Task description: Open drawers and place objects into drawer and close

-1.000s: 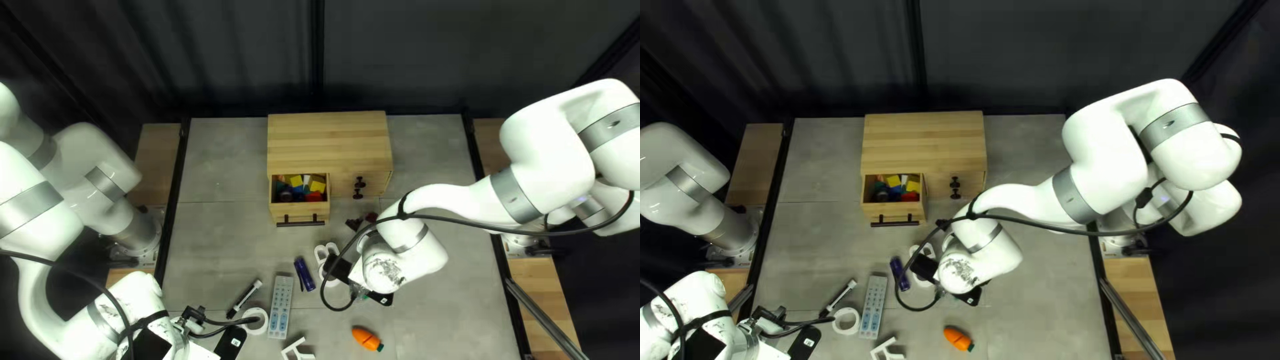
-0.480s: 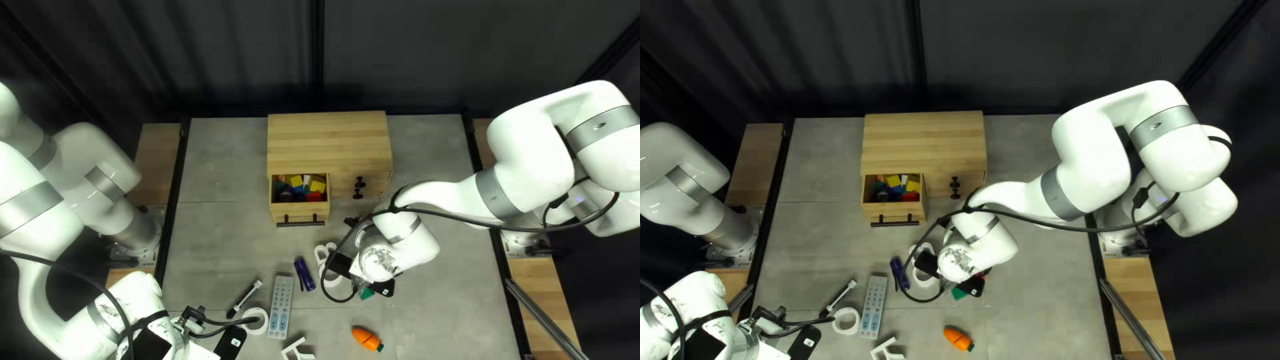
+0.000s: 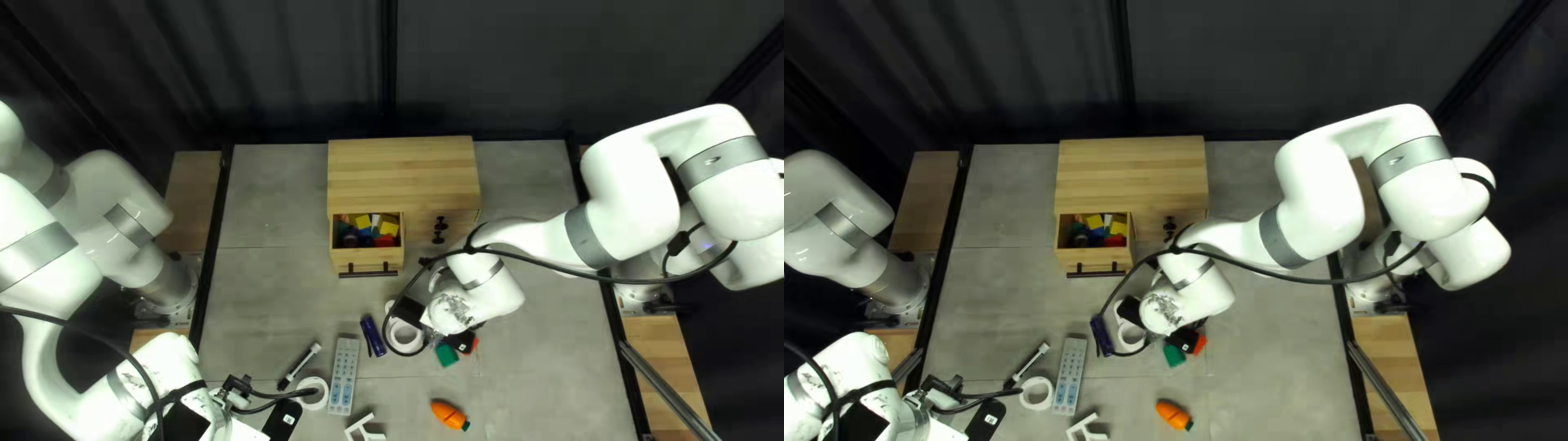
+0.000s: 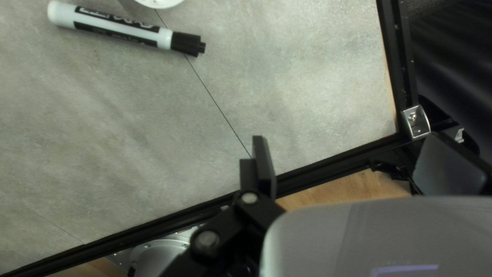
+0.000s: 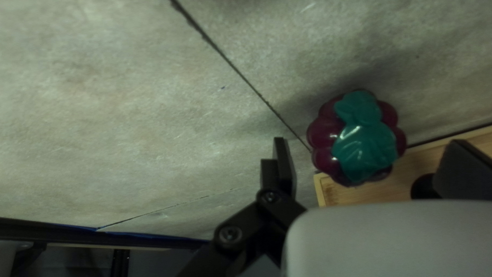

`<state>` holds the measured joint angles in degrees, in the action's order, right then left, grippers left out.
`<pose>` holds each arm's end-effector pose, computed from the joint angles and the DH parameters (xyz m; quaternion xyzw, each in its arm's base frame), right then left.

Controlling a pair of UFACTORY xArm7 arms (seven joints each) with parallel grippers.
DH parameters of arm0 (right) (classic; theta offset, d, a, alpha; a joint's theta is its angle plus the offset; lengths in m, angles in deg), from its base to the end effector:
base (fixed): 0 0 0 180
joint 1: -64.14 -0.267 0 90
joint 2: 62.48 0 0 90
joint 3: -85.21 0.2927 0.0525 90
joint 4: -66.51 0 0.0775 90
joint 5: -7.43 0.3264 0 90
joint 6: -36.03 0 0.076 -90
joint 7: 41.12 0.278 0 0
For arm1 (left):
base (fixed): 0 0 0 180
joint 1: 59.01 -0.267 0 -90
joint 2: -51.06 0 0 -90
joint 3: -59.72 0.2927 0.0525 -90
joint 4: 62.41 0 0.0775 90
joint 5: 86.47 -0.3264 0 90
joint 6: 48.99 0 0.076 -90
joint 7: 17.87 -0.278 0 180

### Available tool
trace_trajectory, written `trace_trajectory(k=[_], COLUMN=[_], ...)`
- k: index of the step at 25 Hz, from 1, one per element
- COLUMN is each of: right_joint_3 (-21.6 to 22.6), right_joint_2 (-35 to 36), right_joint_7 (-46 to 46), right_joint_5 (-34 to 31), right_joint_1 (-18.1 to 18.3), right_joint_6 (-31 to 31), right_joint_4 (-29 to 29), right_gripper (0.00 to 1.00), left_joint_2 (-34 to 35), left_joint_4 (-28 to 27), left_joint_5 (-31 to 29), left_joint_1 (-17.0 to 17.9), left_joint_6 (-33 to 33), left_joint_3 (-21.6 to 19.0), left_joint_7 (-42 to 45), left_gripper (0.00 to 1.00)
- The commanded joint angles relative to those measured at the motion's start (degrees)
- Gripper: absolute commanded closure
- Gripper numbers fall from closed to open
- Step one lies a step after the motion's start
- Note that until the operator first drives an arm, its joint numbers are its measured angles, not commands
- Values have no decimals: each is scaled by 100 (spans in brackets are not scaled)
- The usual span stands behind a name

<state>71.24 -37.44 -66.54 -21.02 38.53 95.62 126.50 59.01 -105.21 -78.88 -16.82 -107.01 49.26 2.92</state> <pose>0.4148 -0.0286 0.0320 0.8347 0.4544 -0.2334 0.2055 0.1976 -0.2949 0.1322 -0.9691 0.2347 0.0759 0.0051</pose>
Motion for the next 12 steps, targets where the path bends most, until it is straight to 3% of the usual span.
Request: trace_trajectory(k=[1, 5, 12], right_joint_3=[-8, -12, -151], right_joint_2=[-100, -258, -646], right_joint_7=[121, 287, 1319], right_joint_5=[6, 83, -57], right_joint_1=[-63, -157, -497], right_joint_6=[142, 509, 1954], right_joint_4=[-1, 192, 1391], right_gripper=[97, 95, 100], left_joint_2=[0, 0, 0], left_joint_4=[0, 0, 0], left_joint_5=[0, 0, 0], left_joint_1=[0, 0, 0], left_joint_6=[0, 0, 0], left_joint_3=[0, 0, 0], left_joint_7=[0, 0, 0], left_gripper=[0, 0, 0])
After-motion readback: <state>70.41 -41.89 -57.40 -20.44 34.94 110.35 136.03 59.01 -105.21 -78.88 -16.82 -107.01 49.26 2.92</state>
